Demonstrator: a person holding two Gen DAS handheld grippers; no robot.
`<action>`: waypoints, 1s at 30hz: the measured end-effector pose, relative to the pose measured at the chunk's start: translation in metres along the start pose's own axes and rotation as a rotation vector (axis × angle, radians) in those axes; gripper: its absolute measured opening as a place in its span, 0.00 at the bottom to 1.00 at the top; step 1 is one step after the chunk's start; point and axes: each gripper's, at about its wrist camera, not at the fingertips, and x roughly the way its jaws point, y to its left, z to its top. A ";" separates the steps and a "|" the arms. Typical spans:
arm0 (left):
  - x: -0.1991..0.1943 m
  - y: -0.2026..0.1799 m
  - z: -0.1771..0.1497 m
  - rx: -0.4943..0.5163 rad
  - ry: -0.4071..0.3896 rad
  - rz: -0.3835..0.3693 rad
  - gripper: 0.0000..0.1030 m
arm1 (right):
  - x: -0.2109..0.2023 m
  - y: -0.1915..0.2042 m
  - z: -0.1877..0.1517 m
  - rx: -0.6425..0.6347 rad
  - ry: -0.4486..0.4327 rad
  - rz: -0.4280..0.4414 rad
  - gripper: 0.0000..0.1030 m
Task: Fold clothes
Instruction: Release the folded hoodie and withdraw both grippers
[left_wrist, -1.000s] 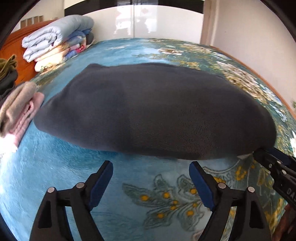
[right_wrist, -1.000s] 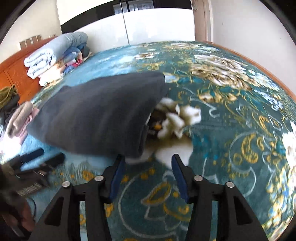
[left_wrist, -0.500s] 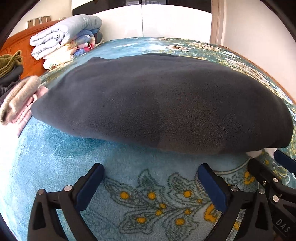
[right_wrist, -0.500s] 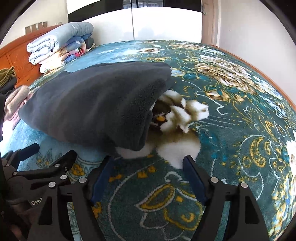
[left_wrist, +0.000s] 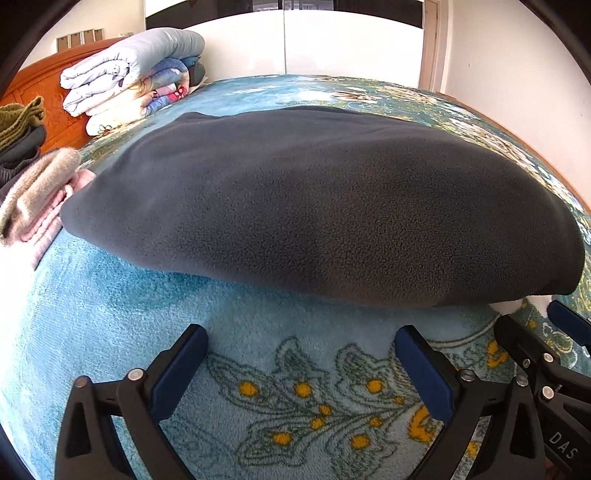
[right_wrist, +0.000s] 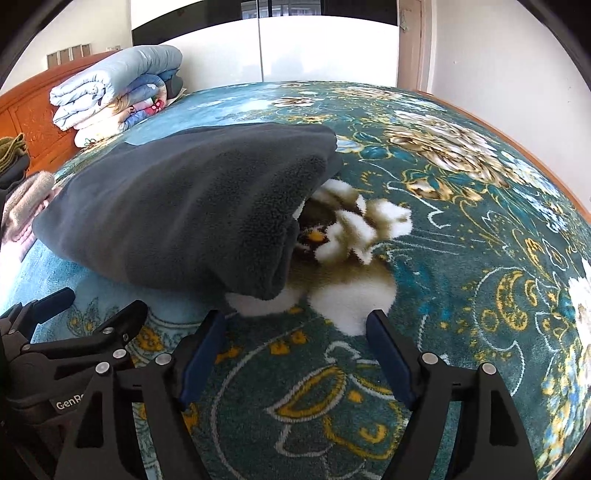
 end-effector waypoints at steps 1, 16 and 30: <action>0.000 0.000 0.000 -0.002 0.000 -0.003 1.00 | 0.000 -0.001 0.000 0.008 0.001 -0.009 0.83; -0.002 -0.008 -0.001 0.000 0.002 -0.006 1.00 | 0.005 -0.009 -0.001 0.043 0.023 -0.018 0.93; -0.002 0.001 0.001 -0.005 0.002 -0.011 1.00 | 0.005 -0.008 -0.002 0.045 0.022 -0.015 0.94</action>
